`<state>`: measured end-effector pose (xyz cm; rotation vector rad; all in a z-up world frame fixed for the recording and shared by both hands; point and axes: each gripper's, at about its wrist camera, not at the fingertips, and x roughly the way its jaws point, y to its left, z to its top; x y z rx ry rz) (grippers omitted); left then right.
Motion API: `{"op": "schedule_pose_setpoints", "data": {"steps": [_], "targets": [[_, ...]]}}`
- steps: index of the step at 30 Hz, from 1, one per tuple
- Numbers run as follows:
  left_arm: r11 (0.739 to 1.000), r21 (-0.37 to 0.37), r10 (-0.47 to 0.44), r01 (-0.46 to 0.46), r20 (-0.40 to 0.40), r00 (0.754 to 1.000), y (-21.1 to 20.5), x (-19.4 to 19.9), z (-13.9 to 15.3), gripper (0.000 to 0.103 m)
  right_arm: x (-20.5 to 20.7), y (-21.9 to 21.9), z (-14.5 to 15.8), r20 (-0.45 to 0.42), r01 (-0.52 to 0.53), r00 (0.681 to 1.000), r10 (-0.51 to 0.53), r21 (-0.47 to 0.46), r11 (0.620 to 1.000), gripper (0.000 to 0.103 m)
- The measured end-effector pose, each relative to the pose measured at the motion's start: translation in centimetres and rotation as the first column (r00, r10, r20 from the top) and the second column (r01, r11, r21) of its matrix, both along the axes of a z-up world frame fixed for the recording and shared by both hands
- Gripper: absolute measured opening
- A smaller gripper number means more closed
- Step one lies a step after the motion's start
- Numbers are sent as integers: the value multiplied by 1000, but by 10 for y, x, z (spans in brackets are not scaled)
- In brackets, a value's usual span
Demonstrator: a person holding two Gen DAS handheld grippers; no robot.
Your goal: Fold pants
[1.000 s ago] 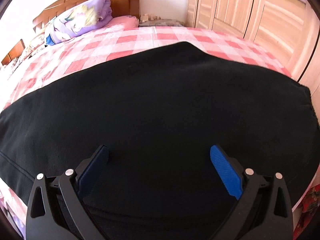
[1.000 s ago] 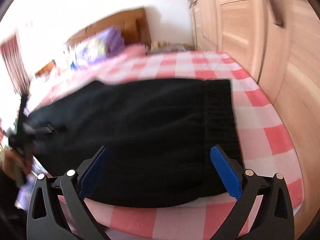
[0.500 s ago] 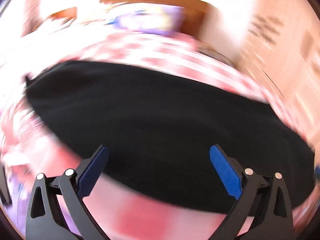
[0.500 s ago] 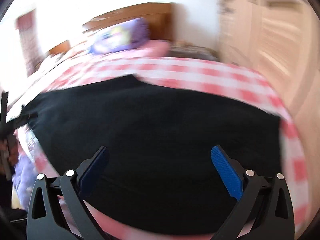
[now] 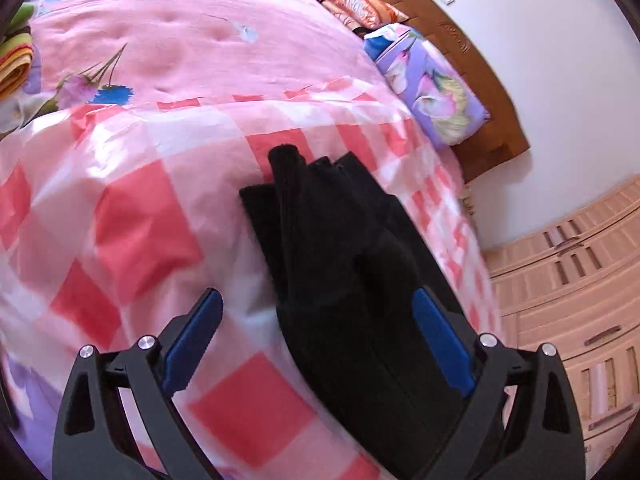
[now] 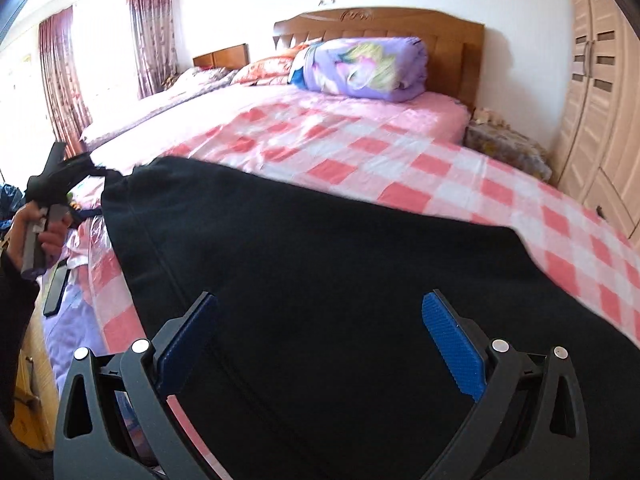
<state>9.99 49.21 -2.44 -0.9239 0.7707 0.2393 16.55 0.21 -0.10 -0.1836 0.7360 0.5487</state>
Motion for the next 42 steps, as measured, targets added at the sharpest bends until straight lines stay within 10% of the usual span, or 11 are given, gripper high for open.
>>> {"op": "schedule_pose_setpoints", "data": {"steps": [13,16,17,23,31,36,42], "targets": [[1000,4,14,-14,18,1000,-7,33,-17,87,2,-6,-29,-66,34,997,-35,-13,999,99],[995,102,-2,3,-4,1000,-21,38,-14,82,4,-8,-35,-89,42,995,-42,-4,999,99],[989,148,-9,11,-13,1000,-28,41,-11,56,5,-8,-36,-98,44,994,-44,-5,999,99],[949,315,10,2,-38,999,-52,42,2,29,-1,-4,-30,-75,34,997,-35,-21,999,99],[895,445,22,-17,-7,1000,-74,36,21,26,17,86,7,-31,-147,989,147,-21,989,99],[886,462,-1,-36,78,997,-87,23,41,25,41,168,-39,-117,-212,975,190,-223,952,98],[788,615,-150,29,147,978,-148,12,87,25,51,150,-32,-125,-158,983,136,-192,969,98]]}}
